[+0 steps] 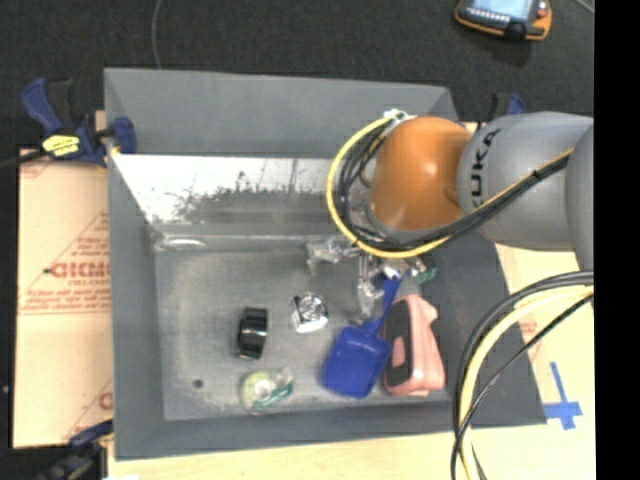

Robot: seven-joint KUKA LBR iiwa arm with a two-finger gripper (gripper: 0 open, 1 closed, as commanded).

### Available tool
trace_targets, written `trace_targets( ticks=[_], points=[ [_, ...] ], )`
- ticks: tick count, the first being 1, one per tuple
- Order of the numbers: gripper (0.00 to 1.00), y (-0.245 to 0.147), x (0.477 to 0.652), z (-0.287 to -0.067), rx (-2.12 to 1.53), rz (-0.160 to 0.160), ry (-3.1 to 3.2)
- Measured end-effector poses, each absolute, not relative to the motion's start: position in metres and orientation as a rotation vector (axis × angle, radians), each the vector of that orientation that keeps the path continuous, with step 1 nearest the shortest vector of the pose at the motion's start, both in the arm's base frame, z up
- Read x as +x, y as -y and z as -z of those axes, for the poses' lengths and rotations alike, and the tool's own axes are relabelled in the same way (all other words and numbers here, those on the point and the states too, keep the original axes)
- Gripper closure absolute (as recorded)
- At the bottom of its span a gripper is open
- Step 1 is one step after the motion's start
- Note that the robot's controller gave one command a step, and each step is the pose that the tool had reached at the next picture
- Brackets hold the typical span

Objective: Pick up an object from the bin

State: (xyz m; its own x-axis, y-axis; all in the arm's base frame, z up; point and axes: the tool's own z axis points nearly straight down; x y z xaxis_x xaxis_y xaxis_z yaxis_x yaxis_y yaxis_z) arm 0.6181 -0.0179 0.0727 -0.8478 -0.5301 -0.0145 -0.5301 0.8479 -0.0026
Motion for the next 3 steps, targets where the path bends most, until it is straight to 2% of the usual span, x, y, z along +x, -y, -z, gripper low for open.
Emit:
trace_targets(
  ticks=[1,2,3],
  points=[
    [0.00,-0.127,0.551,-0.092,-0.907,-0.007,-3.004],
    [0.00,-0.008,0.596,-0.081,-0.869,0.008,-3.003],
    [1.00,-0.156,0.551,-0.073,-0.734,-0.019,-3.041]
  ],
)
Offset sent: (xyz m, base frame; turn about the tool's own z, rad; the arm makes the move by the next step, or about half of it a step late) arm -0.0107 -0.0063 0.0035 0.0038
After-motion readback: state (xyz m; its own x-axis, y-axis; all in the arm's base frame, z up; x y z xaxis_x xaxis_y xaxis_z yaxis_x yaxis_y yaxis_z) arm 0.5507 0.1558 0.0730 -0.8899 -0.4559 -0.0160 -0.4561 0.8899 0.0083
